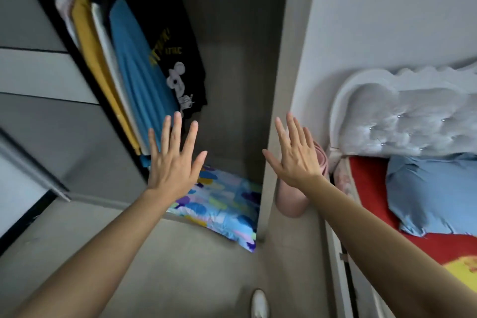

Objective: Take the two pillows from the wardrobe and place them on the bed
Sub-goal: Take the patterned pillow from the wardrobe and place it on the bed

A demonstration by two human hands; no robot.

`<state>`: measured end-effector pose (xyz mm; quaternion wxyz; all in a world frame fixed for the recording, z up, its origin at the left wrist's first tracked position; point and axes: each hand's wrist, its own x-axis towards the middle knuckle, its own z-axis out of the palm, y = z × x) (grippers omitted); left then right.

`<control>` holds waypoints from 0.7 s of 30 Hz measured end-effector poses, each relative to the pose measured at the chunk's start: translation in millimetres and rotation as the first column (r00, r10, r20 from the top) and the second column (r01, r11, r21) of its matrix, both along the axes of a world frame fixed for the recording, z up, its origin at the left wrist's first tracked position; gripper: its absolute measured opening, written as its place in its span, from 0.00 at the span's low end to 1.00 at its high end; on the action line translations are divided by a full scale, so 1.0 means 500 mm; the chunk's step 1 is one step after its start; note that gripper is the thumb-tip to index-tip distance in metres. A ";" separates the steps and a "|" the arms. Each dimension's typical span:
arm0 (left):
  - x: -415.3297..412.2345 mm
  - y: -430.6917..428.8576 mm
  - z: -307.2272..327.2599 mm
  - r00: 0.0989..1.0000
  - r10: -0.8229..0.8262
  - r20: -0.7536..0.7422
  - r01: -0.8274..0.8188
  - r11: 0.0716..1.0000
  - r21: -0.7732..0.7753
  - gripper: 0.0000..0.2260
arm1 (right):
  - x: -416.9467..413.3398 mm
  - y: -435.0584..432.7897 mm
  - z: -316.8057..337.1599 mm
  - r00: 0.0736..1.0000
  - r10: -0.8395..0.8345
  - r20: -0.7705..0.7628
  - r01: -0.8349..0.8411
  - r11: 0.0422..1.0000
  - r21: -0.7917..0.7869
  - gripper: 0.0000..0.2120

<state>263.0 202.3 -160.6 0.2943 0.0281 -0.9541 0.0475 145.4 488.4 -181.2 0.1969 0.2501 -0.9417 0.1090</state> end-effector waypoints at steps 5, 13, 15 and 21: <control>0.003 -0.134 -0.011 0.998 0.061 0.027 -0.061 0.998 -0.006 0.30 | -0.021 -0.155 0.007 0.997 0.064 -0.035 -0.063 0.998 0.025 0.38; -0.171 -0.308 0.012 0.994 0.031 0.106 -0.022 0.996 -0.086 0.32 | -0.181 -0.346 -0.005 1.000 -0.031 0.007 0.031 0.997 -0.065 0.39; -0.217 -0.357 0.027 0.995 0.009 0.095 0.003 0.993 -0.121 0.32 | -0.218 -0.387 -0.001 0.999 -0.045 0.020 0.047 0.996 -0.080 0.40; -0.316 -0.463 0.060 0.997 -0.028 0.070 0.036 0.992 -0.118 0.33 | -0.292 -0.477 0.018 0.996 -0.088 0.017 0.088 0.995 -0.043 0.41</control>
